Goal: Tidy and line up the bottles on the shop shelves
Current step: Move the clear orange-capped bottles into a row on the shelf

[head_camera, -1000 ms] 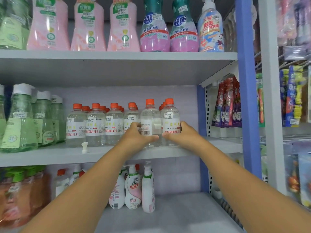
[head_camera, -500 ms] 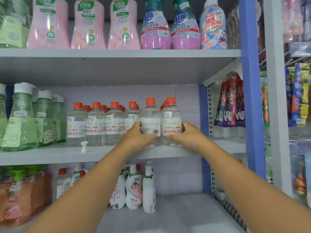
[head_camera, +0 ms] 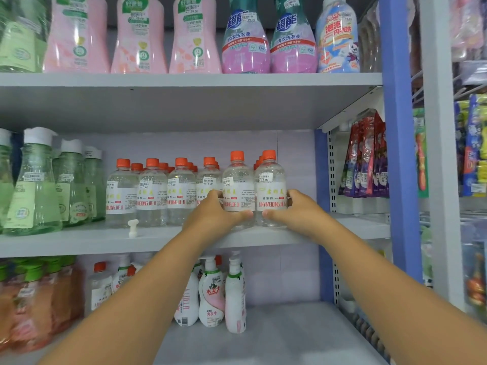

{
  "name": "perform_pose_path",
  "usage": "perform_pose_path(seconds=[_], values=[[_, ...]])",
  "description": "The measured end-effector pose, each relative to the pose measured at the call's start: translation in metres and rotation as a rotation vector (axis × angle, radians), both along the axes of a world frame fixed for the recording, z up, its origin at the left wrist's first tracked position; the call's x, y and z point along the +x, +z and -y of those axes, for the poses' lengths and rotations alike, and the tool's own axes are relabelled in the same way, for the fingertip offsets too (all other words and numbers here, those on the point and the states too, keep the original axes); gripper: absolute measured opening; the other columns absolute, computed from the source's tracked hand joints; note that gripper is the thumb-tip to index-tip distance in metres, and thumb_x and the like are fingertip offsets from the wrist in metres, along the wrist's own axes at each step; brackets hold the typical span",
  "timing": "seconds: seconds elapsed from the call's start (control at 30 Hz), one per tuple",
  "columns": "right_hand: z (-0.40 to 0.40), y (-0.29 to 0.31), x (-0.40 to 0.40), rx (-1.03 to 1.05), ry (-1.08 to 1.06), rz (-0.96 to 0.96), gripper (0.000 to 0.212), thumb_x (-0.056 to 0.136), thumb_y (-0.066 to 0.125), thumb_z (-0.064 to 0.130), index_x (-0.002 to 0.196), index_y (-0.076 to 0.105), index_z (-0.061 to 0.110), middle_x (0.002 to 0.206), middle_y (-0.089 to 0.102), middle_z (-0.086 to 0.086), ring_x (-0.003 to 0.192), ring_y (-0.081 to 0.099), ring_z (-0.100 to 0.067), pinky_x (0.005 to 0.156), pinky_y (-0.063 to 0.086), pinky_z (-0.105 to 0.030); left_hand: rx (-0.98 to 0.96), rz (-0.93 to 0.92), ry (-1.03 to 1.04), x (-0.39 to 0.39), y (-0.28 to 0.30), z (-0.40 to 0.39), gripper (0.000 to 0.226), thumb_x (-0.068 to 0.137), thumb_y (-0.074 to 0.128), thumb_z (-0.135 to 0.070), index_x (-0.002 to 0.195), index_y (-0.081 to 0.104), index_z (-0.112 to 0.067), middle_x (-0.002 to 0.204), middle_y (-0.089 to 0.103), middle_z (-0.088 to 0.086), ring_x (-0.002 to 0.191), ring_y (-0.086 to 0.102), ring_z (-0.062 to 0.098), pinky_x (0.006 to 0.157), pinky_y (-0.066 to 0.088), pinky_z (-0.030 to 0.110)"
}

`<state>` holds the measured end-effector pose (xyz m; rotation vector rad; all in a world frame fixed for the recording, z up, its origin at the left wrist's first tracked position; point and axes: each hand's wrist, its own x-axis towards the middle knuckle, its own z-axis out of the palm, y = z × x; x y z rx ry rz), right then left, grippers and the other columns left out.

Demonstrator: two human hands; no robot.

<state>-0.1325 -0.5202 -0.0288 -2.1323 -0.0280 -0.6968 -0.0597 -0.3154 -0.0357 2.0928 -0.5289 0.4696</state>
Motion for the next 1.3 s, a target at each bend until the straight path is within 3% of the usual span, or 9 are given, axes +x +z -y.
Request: perform_pose_path(seconds=[0.13, 0.27, 0.4, 0.57, 0.63, 0.77, 0.9, 1.03, 1.3], values=[[-0.0041, -0.0019, 0.0002, -0.058, -0.090, 0.027, 0.058, 0.076, 0.084, 0.049, 0.120, 0.053, 0.028, 0.110, 0.064, 0.013, 0.098, 0.064, -0.008, 0.073, 0.050, -0.027, 0.051, 0.045, 0.052, -0.0023, -0.0005, 0.0036, 0.080, 0.059, 0.076, -0.083, 0.120, 0.045, -0.040, 0.107, 0.065, -0.022, 0.098, 0.065, 0.008, 0.078, 0.053, 0.035], [-0.0027, 0.0005, -0.0018, 0.002, -0.009, -0.010, 0.046, 0.079, 0.082, 0.041, 0.115, 0.054, 0.033, 0.111, 0.066, 0.014, 0.098, 0.063, -0.005, 0.075, 0.050, -0.026, 0.050, 0.012, -0.063, 0.0006, 0.0011, -0.0018, 0.054, 0.070, 0.073, -0.060, 0.115, 0.048, -0.047, 0.104, 0.063, -0.027, 0.096, 0.061, -0.003, 0.073, 0.049, 0.026], [-0.0029, -0.0009, -0.0012, -0.013, -0.051, 0.002, 0.047, 0.076, 0.085, 0.042, 0.111, 0.055, 0.033, 0.106, 0.066, 0.015, 0.097, 0.064, -0.008, 0.087, 0.054, -0.033, 0.019, 0.015, -0.057, 0.0004, -0.0010, -0.0030, 0.064, 0.068, 0.079, -0.063, 0.120, 0.044, -0.046, 0.104, 0.063, -0.027, 0.094, 0.063, -0.002, 0.076, 0.051, 0.029], [-0.0044, 0.0004, -0.0039, 0.005, 0.003, 0.020, 0.030, 0.079, 0.083, 0.038, 0.092, 0.056, 0.039, 0.096, 0.067, 0.020, 0.089, 0.064, -0.001, 0.069, 0.049, -0.022, 0.016, 0.029, -0.044, 0.0012, -0.0022, -0.0029, 0.067, 0.064, 0.081, -0.069, 0.116, 0.044, -0.048, 0.103, 0.064, -0.027, 0.094, 0.064, -0.001, 0.083, 0.056, 0.034], [-0.0029, 0.0009, -0.0055, -0.004, 0.022, 0.020, 0.029, 0.080, 0.082, 0.034, 0.088, 0.055, 0.040, 0.094, 0.067, 0.021, 0.088, 0.064, 0.000, 0.069, 0.049, -0.021, 0.019, 0.022, -0.041, 0.0016, -0.0023, -0.0029, 0.068, 0.063, 0.082, -0.070, 0.116, 0.046, -0.047, 0.104, 0.065, -0.027, 0.095, 0.065, -0.001, 0.087, 0.057, 0.037], [-0.0011, -0.0004, -0.0034, -0.013, -0.002, 0.017, 0.032, 0.080, 0.083, 0.038, 0.100, 0.058, 0.037, 0.100, 0.067, 0.019, 0.093, 0.065, -0.004, 0.078, 0.052, -0.027, 0.031, 0.033, -0.017, 0.0015, -0.0019, -0.0022, 0.069, 0.062, 0.080, -0.072, 0.118, 0.049, -0.045, 0.104, 0.066, -0.026, 0.095, 0.065, 0.001, 0.088, 0.057, 0.039], [0.0009, 0.0015, -0.0044, -0.018, 0.042, -0.005, 0.025, 0.085, 0.079, 0.034, 0.097, 0.058, 0.039, 0.099, 0.067, 0.020, 0.089, 0.064, 0.001, 0.067, 0.046, -0.019, 0.032, 0.041, 0.002, 0.0019, -0.0023, -0.0023, 0.068, 0.065, 0.081, -0.069, 0.119, 0.050, -0.043, 0.104, 0.065, -0.025, 0.096, 0.065, 0.002, 0.089, 0.057, 0.040], [0.0005, 0.0011, -0.0039, 0.015, 0.067, -0.010, 0.043, 0.084, 0.080, 0.033, 0.117, 0.051, 0.034, 0.110, 0.065, 0.015, 0.097, 0.062, -0.001, 0.069, 0.046, -0.020, 0.041, 0.044, 0.006, 0.0009, -0.0017, -0.0028, 0.068, 0.070, 0.081, -0.068, 0.123, 0.049, -0.040, 0.103, 0.062, -0.027, 0.094, 0.061, -0.001, 0.083, 0.054, 0.035], [0.0003, 0.0012, -0.0025, 0.024, 0.040, -0.012, 0.040, 0.083, 0.082, 0.035, 0.115, 0.059, 0.030, 0.105, 0.067, 0.016, 0.093, 0.063, -0.001, 0.067, 0.046, -0.020, 0.031, 0.041, -0.008, -0.0004, -0.0018, -0.0035, 0.066, 0.071, 0.082, -0.066, 0.121, 0.048, -0.041, 0.103, 0.061, -0.028, 0.094, 0.060, -0.003, 0.082, 0.053, 0.033]])
